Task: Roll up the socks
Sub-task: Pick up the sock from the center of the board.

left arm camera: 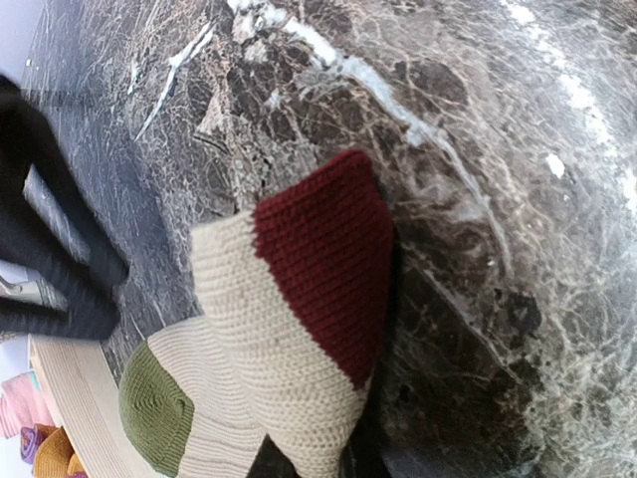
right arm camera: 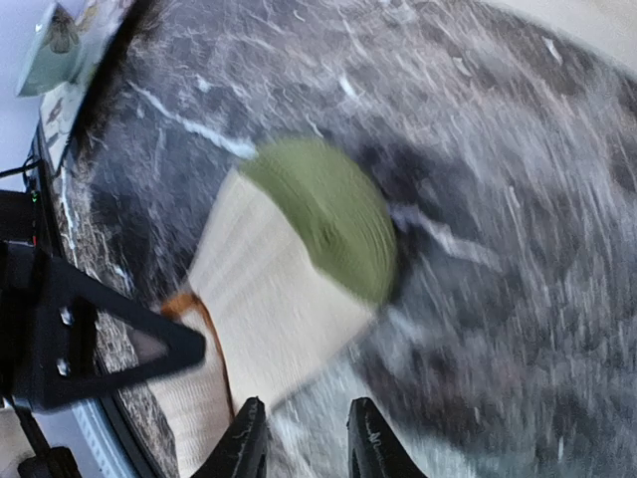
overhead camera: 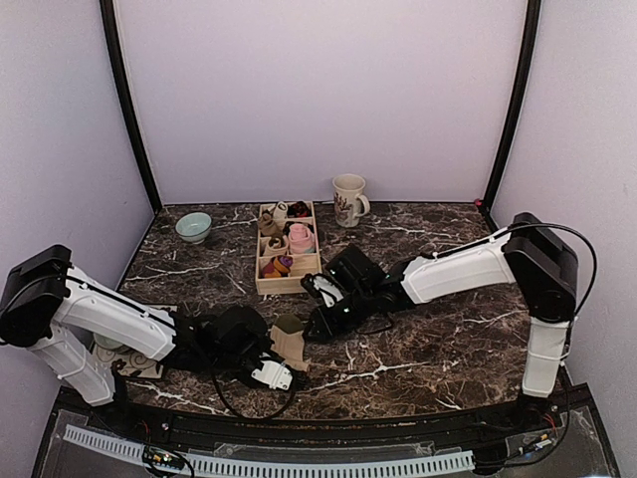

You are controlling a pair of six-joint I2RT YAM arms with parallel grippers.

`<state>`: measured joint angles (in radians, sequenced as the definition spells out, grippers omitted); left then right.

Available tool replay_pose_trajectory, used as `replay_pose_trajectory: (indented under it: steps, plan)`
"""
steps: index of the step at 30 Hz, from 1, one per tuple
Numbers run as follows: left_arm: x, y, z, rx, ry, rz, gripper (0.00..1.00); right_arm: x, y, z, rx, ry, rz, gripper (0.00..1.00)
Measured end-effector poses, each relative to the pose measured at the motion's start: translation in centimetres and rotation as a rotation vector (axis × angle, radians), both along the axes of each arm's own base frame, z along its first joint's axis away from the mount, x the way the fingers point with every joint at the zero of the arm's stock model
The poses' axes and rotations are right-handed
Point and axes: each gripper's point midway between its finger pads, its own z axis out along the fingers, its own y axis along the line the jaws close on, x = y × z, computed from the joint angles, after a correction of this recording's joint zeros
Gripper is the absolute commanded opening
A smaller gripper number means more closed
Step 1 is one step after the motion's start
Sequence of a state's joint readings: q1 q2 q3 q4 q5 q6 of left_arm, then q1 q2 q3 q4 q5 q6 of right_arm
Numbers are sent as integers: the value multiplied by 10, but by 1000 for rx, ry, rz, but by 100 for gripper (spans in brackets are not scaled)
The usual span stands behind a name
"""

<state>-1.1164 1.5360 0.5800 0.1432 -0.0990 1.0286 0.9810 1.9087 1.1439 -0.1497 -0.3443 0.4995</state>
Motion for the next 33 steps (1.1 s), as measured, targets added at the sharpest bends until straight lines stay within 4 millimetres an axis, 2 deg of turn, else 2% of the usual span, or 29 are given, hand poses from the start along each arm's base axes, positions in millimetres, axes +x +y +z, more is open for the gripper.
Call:
replay_pose_trajectory:
  steps: [3, 7, 12, 15, 19, 27, 33]
  plan:
    - [-2, 3, 0, -3, 2, -4, 0, 14, 25, 6, 63, -13, 3, 17]
    - [-4, 4, 0, -4, -1, -15, 0, 27, 57, 8, 142, -12, 20, 15]
    - [-4, 5, 0, -1, -5, -25, 0, 38, 79, -4, 169, -1, 30, 14]
    - [-5, 5, 0, -1, -4, -25, 0, 38, 79, -19, 147, 12, 27, 12]
    - [-5, 5, 0, -1, 2, -22, 0, 41, 75, -22, 150, -5, 15, 11]
    - [-9, 6, -2, 23, 42, -24, 0, 46, 30, -26, 142, -37, -49, 11]
    - [-7, 3, -2, 33, 114, -5, 0, 47, 29, -24, 154, -63, -44, 14]
